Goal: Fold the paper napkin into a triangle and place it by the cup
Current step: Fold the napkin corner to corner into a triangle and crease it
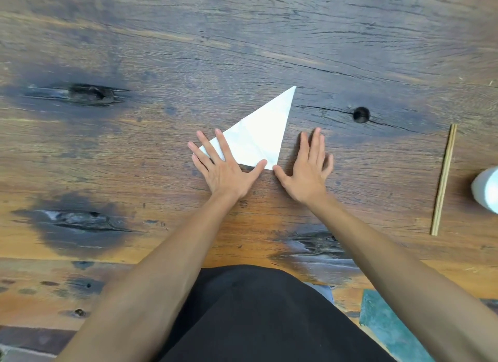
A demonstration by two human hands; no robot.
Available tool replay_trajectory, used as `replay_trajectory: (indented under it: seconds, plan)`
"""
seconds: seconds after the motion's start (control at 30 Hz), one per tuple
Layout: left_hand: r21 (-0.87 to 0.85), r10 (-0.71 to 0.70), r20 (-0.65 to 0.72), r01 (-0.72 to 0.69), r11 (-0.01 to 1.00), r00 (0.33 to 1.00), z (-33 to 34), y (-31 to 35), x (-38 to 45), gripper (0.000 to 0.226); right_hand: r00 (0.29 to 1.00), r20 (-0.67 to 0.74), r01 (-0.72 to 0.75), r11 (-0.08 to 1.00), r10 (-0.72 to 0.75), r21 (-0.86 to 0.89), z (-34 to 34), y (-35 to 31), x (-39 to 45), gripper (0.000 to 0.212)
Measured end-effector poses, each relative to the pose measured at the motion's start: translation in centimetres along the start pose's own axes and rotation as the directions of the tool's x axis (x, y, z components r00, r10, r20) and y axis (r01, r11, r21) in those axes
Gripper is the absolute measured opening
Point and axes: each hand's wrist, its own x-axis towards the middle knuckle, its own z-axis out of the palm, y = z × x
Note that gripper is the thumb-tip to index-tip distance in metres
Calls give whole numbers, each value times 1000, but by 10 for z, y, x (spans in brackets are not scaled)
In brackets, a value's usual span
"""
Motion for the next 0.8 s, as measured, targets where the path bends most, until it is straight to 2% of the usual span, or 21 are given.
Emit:
replay_trajectory:
  seconds: [0.07,0.13,0.23,0.33,0.43,0.5,0.6,0.7,0.8]
  plan:
    - [2,-1,0,1,1000,1000,1,-1,0,136,984,-118,126,990,-133,-59,1,-17,-4,88]
    - [-7,2,-7,-2,1000,1000,2,0,0,128,919,-139,353,927,-369,-128,-1,-34,0,72]
    - [-12,-7,-22,7,1000,1000,4,1,1,110,807,26,579,782,-590,-230,-4,-51,23,65]
    - [-12,3,-26,-3,1000,1000,4,0,1,115,732,161,674,670,-662,-311,0,-51,45,69]
    - [-20,28,-46,-29,999,999,4,-1,0,125,700,155,695,614,-697,-374,-3,-34,65,67]
    - [-22,25,-59,-26,999,998,5,-1,1,130,710,118,672,617,-694,-409,-9,-22,76,66]
    - [-17,27,-60,-28,999,998,7,-2,2,134,774,19,575,691,-632,-437,-20,-7,89,64]
    - [-12,28,-65,-29,1000,998,9,-3,2,134,857,-87,433,802,-507,-412,-39,11,101,62]
    - [-6,30,-55,-31,1000,998,8,-3,2,134,895,-121,357,851,-430,-385,-55,23,106,62]
